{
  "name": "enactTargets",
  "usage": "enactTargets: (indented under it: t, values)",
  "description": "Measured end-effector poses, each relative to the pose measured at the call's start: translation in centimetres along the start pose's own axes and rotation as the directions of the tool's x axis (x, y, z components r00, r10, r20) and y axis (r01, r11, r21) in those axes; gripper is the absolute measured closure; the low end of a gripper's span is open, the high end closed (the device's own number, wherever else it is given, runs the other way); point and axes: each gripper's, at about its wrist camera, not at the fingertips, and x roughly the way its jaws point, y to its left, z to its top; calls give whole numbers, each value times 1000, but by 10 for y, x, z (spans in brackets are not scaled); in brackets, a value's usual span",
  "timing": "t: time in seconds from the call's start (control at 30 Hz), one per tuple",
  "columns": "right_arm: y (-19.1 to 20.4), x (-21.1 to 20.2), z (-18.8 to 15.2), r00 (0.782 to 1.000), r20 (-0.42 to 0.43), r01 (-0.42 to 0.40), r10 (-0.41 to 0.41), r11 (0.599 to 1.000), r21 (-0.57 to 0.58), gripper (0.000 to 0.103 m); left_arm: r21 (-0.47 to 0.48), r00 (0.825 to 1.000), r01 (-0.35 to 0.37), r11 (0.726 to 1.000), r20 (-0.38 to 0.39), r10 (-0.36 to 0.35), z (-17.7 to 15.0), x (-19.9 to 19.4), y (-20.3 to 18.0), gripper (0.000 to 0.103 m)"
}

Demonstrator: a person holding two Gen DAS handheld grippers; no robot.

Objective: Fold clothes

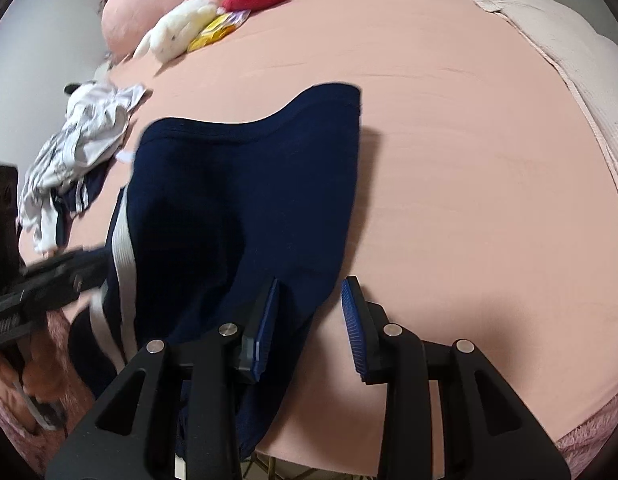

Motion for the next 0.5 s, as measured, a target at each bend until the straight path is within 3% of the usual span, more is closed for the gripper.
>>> enactTargets:
  t: [0.1,0.17,0.23,0.3,0.4,0.5]
  values:
    - [-9,-4,2,1000,15,-7,7,1000,26,70,64,998,-30,997,-46,33,-6,14,-11,76]
    - [-11,-5,-1,1000,17,-22,22,999,35,69,85,998,-57,995,-35,60,-6,17,-15,70]
    - [-12,-5,-2,1000,8,-24,24,999,33,68,75,997,-71,995,-13,73,-3,21,-14,60]
    - [-10,-2,-3,1000,0,-20,20,999,27,67,54,998,-56,997,-18,57,0,24,-11,57]
    - [-3,6,-6,1000,-10,-19,19,1000,14,67,78,981,-194,978,44,191,2,20,-11,57]
    - [0,12,-7,1000,-19,-15,15,1000,1,66,-6,990,-138,990,38,138,8,17,4,57]
